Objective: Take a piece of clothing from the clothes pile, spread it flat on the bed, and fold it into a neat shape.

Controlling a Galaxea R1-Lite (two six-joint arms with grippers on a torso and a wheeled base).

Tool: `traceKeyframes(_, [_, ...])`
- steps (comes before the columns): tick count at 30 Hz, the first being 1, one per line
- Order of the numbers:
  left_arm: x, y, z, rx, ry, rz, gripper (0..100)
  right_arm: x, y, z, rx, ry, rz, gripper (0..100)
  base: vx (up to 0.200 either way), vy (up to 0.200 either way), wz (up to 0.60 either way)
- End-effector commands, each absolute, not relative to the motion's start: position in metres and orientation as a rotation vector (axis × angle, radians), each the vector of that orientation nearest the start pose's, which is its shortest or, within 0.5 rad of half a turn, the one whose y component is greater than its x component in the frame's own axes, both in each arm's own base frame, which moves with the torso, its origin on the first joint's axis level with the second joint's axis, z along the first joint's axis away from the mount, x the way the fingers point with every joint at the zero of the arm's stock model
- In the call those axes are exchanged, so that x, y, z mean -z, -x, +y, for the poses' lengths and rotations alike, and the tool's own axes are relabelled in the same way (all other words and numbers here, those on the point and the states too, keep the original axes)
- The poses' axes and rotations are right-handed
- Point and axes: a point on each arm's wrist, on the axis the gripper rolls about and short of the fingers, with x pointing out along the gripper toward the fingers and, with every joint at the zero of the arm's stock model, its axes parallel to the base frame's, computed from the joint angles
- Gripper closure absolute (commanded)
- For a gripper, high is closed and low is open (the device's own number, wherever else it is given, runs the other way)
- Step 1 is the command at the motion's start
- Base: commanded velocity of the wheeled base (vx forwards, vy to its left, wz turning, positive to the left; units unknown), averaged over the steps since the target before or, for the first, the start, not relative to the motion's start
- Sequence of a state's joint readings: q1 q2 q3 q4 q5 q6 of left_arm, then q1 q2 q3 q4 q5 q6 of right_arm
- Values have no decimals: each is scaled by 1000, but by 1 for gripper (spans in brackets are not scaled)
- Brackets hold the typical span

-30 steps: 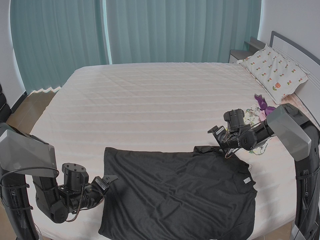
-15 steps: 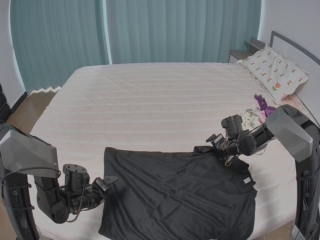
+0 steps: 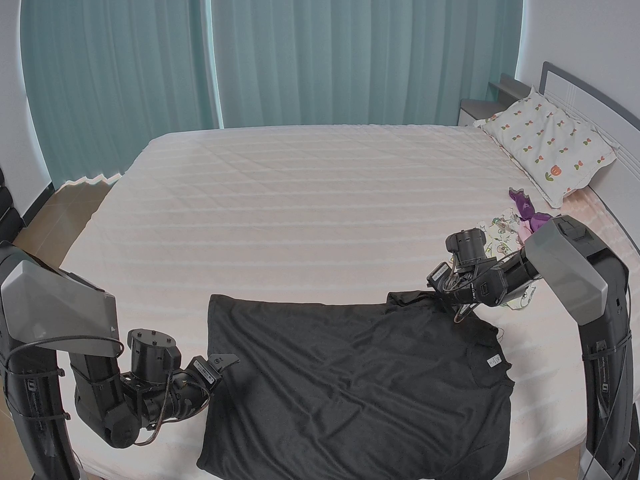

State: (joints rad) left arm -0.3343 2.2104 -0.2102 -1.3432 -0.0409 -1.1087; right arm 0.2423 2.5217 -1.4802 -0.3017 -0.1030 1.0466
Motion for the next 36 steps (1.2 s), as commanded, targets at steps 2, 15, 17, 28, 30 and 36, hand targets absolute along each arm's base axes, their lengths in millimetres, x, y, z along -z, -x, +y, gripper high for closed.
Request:
traceKeyframes(2, [14, -241, -86, -45, 952, 778, 0, 13, -470, 110, 248, -850, 711, 100, 0, 0, 0])
traceKeyframes(15, [14, -241, -86, -48, 951, 778, 0, -30, -501, 105, 175, -860, 559, 100, 0, 0, 0])
traceKeyframes(17, [14, -241, -86, -49, 953, 778, 0, -25, -502, 106, 171, -848, 565, 100, 0, 0, 0])
traceKeyframes(28, [14, -242, -86, -48, 953, 774, 0, -15, -507, 104, 158, -825, 543, 0, 0, 0, 0])
traceKeyframes(30, [15, -242, -86, -44, 955, 772, 0, -17, -507, 102, 159, -829, 534, 0, 0, 0, 0])
traceKeyframes(36, [16, -243, -87, -38, 956, 760, 0, -17, -508, 100, 161, -833, 530, 0, 0, 0, 0])
